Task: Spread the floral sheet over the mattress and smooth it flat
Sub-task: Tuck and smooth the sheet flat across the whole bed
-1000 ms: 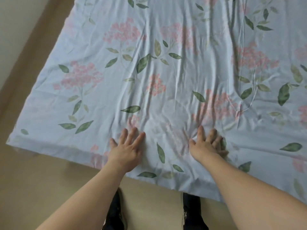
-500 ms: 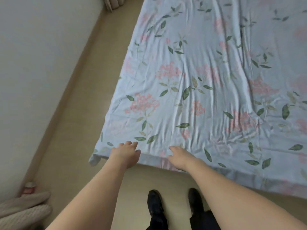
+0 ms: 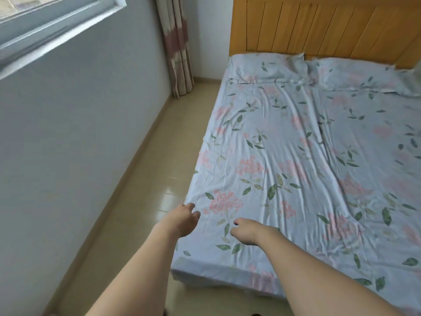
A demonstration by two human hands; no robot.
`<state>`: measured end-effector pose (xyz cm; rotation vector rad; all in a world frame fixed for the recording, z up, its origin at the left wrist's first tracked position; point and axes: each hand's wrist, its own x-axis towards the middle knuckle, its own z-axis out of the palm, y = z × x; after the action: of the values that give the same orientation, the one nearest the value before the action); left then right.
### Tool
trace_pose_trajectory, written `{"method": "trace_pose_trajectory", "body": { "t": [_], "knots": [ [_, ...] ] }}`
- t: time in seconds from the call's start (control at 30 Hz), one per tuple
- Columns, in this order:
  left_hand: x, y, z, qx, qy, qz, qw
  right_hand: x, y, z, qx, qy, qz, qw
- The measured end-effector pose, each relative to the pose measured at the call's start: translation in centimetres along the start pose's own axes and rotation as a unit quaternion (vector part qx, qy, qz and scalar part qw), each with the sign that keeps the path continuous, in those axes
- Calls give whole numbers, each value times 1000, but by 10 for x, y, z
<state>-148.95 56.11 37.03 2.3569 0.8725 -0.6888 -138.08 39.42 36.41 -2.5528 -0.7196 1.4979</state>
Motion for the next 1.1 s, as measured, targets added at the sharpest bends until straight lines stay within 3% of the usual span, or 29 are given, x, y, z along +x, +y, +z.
{"method": "trace_pose_trajectory", "body": {
  "t": [0.23, 0.43, 0.73, 0.87, 1.1],
  "knots": [
    [47, -19, -115, 62, 17, 109, 992, -6, -95, -38, 107, 85, 39, 990],
    [83, -8, -182, 137, 19, 170, 976, 3, -126, -77, 170, 127, 77, 974],
    [178, -1, -290, 196, 34, 246, 949, 70, -194, -159, 221, 180, 112, 952],
    [232, -15, -347, 209, 24, 292, 933, 110, -248, -196, 266, 233, 136, 925],
    [308, -49, -438, 243, 10, 304, 921, 155, -332, -246, 300, 240, 145, 912]
  ]
}}
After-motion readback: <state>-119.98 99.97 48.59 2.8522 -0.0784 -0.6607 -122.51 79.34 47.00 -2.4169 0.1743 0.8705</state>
